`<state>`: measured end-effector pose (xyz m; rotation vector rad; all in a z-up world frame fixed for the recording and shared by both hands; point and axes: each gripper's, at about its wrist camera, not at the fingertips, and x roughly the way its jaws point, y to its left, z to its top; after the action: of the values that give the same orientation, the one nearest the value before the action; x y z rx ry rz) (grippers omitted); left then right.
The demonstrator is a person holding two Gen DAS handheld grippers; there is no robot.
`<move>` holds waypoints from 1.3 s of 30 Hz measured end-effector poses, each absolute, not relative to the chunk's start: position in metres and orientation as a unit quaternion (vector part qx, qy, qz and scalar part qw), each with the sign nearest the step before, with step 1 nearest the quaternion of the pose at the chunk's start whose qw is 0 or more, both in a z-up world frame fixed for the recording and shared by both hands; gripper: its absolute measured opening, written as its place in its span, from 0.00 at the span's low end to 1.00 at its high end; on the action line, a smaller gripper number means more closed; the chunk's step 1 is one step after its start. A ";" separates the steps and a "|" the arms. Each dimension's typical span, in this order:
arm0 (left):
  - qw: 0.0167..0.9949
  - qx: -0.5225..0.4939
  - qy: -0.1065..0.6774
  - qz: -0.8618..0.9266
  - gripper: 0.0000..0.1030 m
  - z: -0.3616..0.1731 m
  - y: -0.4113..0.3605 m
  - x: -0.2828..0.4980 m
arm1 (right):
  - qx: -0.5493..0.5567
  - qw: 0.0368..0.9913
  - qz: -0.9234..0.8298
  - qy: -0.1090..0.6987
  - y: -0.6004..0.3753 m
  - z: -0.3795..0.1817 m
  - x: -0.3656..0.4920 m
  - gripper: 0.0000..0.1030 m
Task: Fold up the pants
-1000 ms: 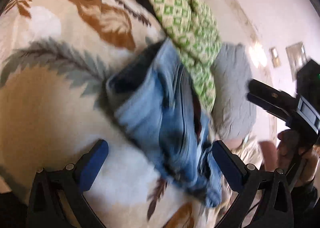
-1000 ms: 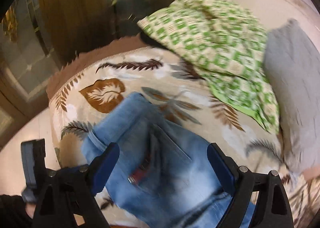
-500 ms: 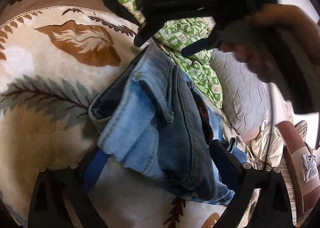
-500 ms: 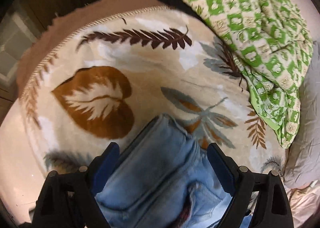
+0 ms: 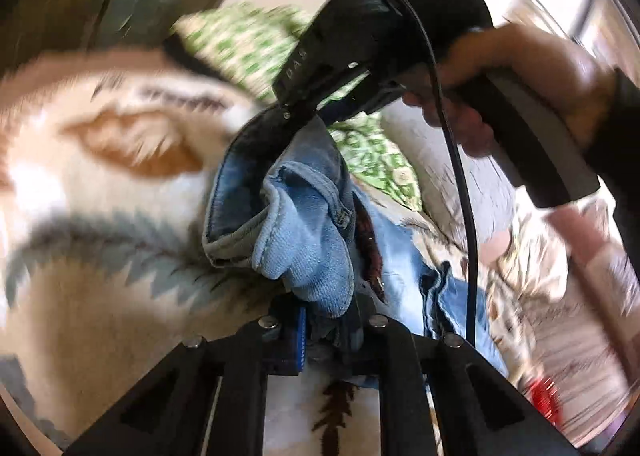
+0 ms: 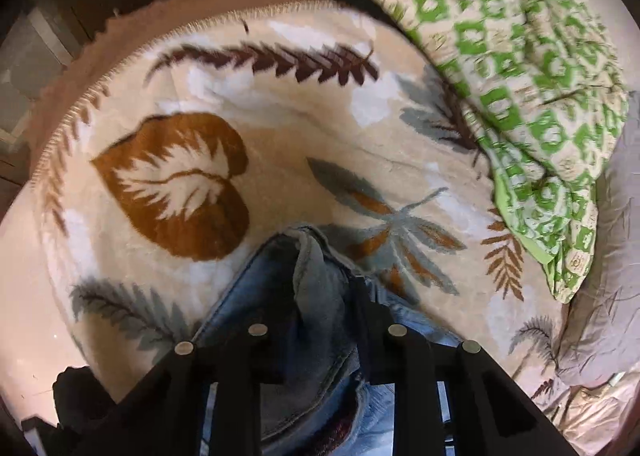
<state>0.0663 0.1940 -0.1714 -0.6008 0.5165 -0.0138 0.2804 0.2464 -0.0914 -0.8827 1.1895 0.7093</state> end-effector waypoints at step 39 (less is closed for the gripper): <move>0.911 0.191 0.333 -0.151 0.88 -0.125 -0.100 0.113 | 0.036 0.834 0.168 0.525 -0.245 -0.113 0.334 0.83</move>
<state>0.1134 -0.0998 -0.1245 0.3941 0.6865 -0.3114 0.3342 -0.2449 -0.1134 0.0769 1.1125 0.3555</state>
